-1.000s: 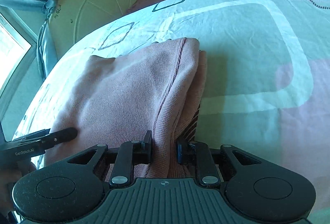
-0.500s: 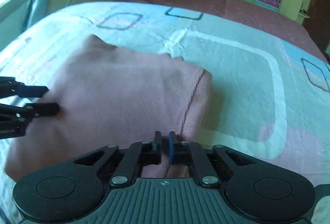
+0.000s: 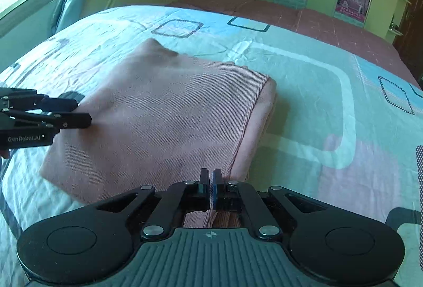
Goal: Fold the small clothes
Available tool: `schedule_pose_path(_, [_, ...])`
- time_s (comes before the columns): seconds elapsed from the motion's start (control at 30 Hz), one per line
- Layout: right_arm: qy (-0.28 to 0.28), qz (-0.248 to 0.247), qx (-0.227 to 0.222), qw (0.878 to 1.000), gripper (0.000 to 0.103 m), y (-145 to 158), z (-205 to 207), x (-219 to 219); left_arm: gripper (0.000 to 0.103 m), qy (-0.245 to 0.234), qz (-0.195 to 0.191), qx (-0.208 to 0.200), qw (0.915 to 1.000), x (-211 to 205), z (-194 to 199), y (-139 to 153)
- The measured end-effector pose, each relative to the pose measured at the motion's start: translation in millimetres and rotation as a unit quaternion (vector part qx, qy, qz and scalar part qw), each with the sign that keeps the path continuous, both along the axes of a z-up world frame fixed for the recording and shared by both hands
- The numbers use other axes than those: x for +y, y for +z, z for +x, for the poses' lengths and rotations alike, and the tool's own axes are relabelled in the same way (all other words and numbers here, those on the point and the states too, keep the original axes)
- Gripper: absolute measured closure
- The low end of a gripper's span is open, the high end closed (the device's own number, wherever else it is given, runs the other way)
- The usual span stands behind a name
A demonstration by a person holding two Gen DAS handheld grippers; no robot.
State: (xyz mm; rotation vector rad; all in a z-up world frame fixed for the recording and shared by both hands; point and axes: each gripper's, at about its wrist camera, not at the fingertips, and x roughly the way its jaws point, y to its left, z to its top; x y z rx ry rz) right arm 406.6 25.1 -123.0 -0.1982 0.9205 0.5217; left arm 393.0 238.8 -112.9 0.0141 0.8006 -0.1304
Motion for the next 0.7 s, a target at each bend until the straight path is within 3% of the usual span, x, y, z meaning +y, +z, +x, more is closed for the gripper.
schedule_pose_path(0.17, [-0.006,0.000,0.016,1.000,0.103,-22.9,-6.9,-8.5,0.062,0.010,0.013,0.015,0.9997,-6.0,-22.2,-10.2])
schedule_pose_path(0.33, [-0.009,0.005,0.012,1.000,0.103,-23.6,-8.3,-9.2,0.062,0.030,0.009,0.037,0.9989,-8.5,-32.8,-23.1])
schedule_pose_path(0.7, [-0.040,0.063,-0.018,0.997,0.103,21.8,-59.2,-41.3,0.066,0.049,0.029,0.007,0.9984,-23.3,-78.3,7.2])
